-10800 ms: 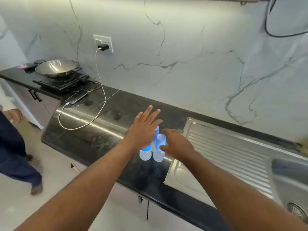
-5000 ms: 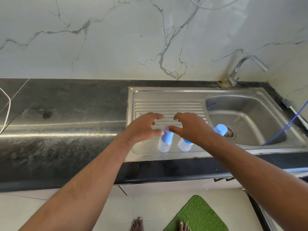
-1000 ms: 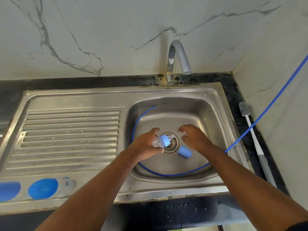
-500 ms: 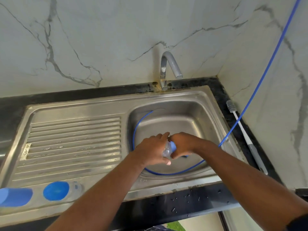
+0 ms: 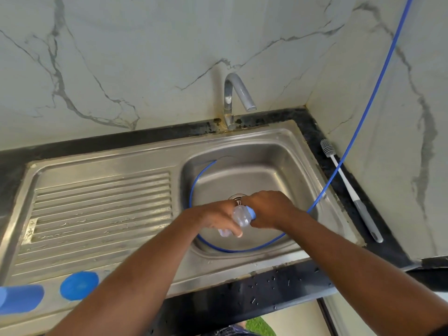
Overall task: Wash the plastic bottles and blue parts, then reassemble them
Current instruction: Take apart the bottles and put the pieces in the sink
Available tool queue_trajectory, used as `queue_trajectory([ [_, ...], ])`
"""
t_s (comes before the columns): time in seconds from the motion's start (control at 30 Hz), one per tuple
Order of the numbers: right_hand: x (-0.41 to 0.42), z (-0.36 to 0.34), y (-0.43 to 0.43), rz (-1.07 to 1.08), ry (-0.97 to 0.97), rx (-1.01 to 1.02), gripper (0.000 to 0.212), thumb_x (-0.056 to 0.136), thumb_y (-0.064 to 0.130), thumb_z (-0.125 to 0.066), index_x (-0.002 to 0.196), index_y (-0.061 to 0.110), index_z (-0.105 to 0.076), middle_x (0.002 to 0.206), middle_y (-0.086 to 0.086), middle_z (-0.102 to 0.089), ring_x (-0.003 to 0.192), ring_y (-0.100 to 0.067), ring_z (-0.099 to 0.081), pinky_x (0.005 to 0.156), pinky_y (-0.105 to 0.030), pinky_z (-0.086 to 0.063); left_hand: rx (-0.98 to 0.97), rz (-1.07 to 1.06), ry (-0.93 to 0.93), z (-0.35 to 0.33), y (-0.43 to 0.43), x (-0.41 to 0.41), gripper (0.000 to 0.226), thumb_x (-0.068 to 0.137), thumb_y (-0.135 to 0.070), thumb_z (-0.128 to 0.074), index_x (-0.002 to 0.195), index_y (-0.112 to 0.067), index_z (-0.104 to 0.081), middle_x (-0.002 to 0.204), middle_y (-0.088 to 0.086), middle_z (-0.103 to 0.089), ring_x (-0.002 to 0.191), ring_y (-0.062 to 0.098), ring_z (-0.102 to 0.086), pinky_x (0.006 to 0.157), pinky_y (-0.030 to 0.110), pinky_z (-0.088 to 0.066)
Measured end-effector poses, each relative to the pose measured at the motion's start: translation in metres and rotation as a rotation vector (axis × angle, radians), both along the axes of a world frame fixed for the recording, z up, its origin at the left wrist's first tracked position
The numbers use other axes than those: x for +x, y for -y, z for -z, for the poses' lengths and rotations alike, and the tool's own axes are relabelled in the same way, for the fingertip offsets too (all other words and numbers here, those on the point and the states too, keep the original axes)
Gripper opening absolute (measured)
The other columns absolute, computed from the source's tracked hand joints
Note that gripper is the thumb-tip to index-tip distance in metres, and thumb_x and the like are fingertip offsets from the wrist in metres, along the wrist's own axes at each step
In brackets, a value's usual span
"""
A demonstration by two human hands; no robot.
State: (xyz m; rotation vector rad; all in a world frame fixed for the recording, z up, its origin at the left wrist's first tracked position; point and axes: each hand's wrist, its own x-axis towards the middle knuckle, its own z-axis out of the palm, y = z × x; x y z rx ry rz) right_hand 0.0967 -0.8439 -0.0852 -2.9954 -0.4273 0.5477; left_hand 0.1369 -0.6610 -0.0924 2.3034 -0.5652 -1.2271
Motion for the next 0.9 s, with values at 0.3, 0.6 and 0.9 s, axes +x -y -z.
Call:
queue_trajectory([
  [0.3,0.007,0.004,0.019,0.287,0.017,0.232,0.027,0.073,0.033,-0.067,0.086,0.031,-0.043,0.076,0.007,-0.052,0.073,-0.026,-0.054,0.059,-0.030,-0.038,-0.412,-0.541,-0.108,0.012,-0.003,0.018,0.046,0.084,-0.061,-0.070,0.117,-0.033,-0.054,0.114,0.007,-0.066,0.088,0.026,-0.073,0.080,0.039,-0.062],
  [0.6,0.016,0.021,0.023,0.367,-0.041,0.280,0.027,0.075,0.037,-0.069,0.087,0.030,-0.045,0.077,0.007,-0.057,0.073,-0.023,-0.058,0.060,-0.033,-0.048,-0.614,-0.789,-0.291,0.021,-0.001,0.023,0.056,0.083,-0.005,-0.080,0.129,-0.021,-0.051,0.125,0.010,-0.048,0.109,0.027,-0.062,0.084,0.043,-0.061],
  [0.9,0.018,0.040,0.044,0.435,-0.060,0.249,0.033,0.080,0.033,-0.073,0.104,0.027,-0.051,0.083,0.013,-0.051,0.085,-0.020,-0.058,0.068,-0.032,-0.044,-0.149,-0.767,0.047,0.072,-0.004,0.047,0.052,0.075,-0.064,-0.072,0.095,-0.019,-0.057,0.091,0.013,-0.073,0.069,0.022,-0.068,0.064,0.034,-0.056],
])
